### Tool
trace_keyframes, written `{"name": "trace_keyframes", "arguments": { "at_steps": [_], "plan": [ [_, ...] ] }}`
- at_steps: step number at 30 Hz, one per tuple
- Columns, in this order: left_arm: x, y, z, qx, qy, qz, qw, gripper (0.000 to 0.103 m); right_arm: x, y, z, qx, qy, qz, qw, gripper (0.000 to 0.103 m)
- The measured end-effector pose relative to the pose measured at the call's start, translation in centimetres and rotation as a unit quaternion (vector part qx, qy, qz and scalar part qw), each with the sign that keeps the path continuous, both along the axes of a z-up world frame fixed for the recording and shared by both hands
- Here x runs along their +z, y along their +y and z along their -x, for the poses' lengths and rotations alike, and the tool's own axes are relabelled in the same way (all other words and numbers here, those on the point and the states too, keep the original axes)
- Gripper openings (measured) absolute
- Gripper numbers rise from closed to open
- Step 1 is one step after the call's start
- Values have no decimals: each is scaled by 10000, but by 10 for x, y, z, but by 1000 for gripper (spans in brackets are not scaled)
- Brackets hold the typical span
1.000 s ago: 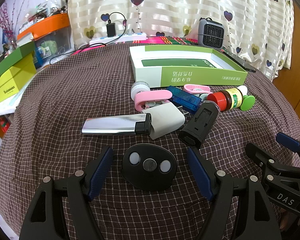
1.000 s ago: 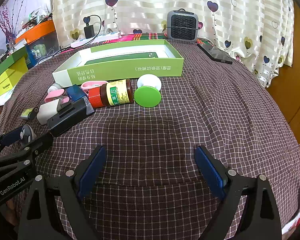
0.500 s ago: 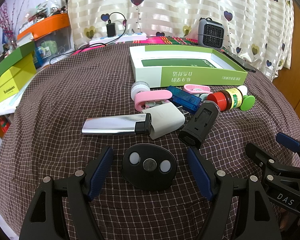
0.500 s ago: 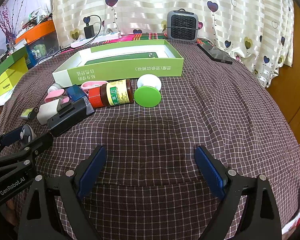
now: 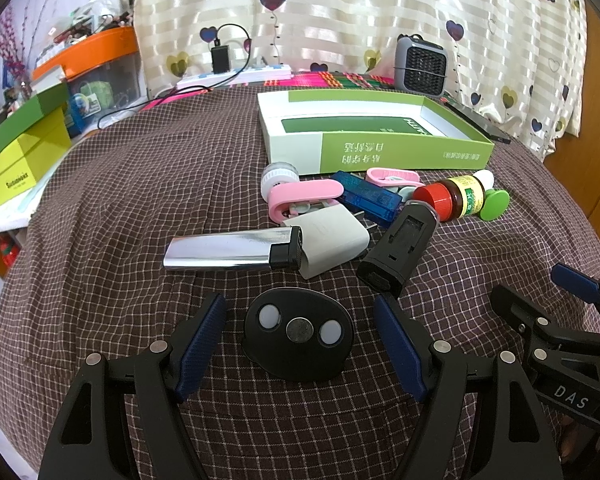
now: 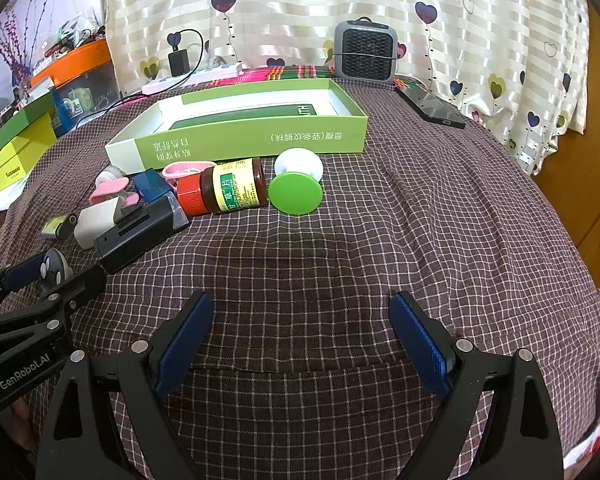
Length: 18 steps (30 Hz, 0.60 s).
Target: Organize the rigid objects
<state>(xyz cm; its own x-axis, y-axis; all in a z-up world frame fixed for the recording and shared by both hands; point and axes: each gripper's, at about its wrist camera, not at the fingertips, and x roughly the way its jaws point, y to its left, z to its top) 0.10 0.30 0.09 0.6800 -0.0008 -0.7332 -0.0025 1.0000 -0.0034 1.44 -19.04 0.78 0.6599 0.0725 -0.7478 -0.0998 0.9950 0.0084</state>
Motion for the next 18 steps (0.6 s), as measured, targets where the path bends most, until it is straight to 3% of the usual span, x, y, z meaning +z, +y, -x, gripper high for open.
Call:
{"name": "trace_keyframes", "arguments": {
  "at_steps": [6,18],
  "plan": [
    [1,-5,1,-331,133,-64,9993,76,0,1,1,21,20,-8,10000,91],
    [20,6,22,-813,9,437,9957,70,6,-5,-1,-39,104,-372,9992,90]
  ]
}}
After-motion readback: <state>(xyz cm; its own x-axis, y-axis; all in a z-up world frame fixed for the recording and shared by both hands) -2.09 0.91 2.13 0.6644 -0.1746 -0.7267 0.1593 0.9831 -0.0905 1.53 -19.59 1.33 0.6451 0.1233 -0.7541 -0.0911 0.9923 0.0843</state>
